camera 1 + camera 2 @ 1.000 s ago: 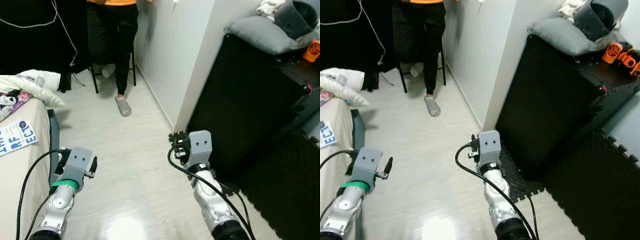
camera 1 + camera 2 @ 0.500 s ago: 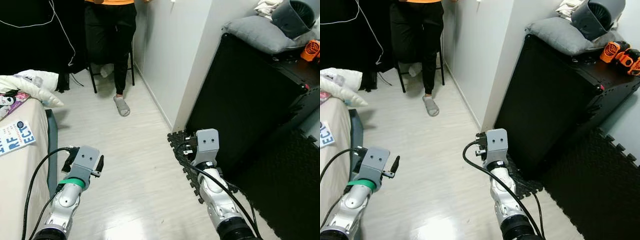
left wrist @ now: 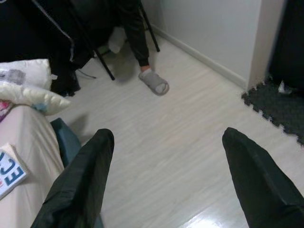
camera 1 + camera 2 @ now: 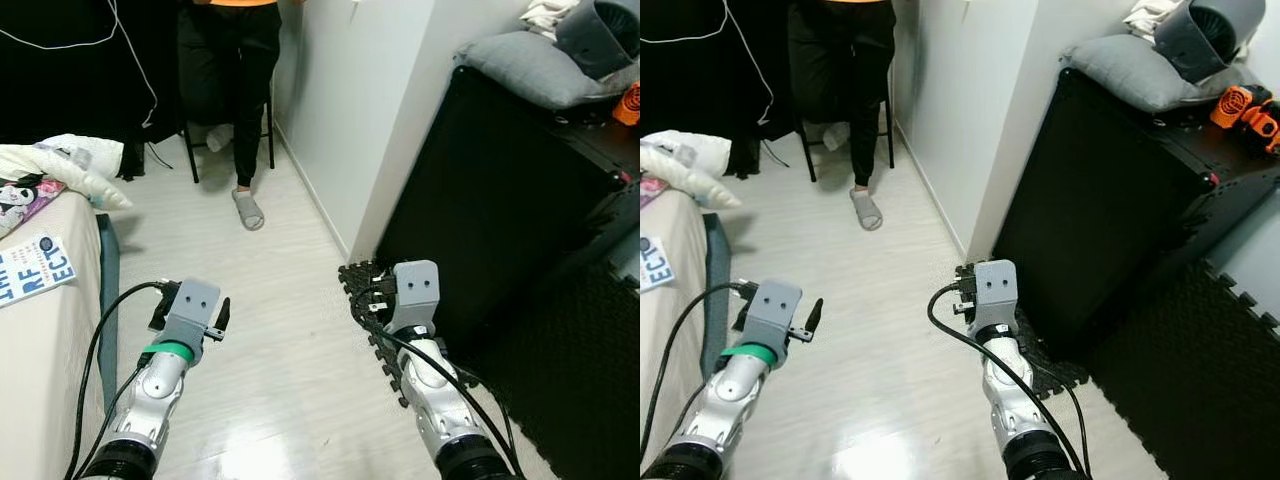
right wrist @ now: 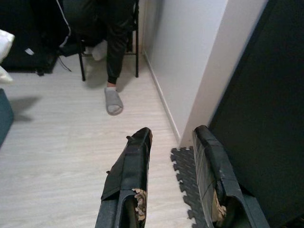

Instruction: Clean up the room

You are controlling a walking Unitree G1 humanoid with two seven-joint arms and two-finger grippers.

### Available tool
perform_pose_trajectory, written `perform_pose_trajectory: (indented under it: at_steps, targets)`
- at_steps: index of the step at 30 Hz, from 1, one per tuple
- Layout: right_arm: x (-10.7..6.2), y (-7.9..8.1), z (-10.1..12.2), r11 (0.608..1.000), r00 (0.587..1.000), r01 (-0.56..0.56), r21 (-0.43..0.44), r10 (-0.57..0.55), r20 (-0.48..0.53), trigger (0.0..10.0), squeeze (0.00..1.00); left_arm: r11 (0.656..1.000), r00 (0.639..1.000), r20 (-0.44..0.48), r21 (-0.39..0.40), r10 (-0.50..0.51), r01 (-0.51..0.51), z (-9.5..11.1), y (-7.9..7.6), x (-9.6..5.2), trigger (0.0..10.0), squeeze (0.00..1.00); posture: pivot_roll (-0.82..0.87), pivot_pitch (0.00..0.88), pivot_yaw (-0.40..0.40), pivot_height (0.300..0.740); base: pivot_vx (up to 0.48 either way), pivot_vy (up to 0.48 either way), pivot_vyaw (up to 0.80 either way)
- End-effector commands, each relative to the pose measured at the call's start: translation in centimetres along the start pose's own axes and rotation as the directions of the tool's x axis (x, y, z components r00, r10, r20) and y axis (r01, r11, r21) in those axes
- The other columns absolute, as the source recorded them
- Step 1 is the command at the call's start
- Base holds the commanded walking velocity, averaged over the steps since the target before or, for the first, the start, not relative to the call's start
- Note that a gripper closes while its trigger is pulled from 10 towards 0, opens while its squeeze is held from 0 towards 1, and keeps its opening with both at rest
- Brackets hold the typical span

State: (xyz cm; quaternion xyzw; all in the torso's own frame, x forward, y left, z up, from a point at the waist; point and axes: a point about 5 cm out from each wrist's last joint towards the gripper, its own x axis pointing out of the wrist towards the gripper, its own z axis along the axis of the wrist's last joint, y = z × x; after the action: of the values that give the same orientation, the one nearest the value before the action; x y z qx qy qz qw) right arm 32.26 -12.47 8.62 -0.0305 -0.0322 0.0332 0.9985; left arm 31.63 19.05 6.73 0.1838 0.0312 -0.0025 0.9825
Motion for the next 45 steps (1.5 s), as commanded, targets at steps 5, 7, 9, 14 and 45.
perform_pose_trajectory:
  at_steps: [5,7,9,14,45]
  targets:
    - [-0.2,-0.4,-0.5,0.999,0.999,0.034,-0.011,-0.034,-0.020,10.0,0.00,1.000,1.000,-0.014,-0.011,-0.025,0.025,-0.1,-1.0,0.0,10.0,0.00,-0.10,0.055,-0.034,0.720,0.000,0.000,0.80]
    - [-0.2,-0.5,-0.4,0.999,0.999,0.034,-0.010,-0.035,-0.018,10.0,0.00,0.999,0.999,-0.009,-0.016,-0.031,0.031,0.1,-1.2,0.1,10.0,0.00,-0.10,0.055,-0.034,0.720,0.000,0.000,0.80]
    - [-0.1,-0.6,-0.4,0.999,0.999,0.035,-0.011,-0.036,-0.016,10.0,0.00,0.999,0.999,-0.003,-0.021,-0.040,0.040,0.4,-1.6,0.3,10.0,0.00,-0.10,0.055,-0.034,0.720,0.000,0.000,0.80]
    - [-0.2,-0.7,-0.3,0.999,0.999,0.037,0.008,-0.037,-0.005,10.0,0.00,0.998,0.999,0.002,-0.026,-0.050,0.050,0.7,-1.9,0.5,10.0,0.00,-0.11,0.056,-0.030,0.720,0.000,0.000,0.63]
    - [-1.4,-3.2,-0.6,0.996,0.996,0.088,0.008,-0.088,0.019,10.0,0.00,0.992,0.995,0.025,-0.069,-0.100,0.101,2.1,-3.6,1.5,10.0,0.00,-0.12,0.058,-0.021,0.720,0.185,0.218,-0.13]
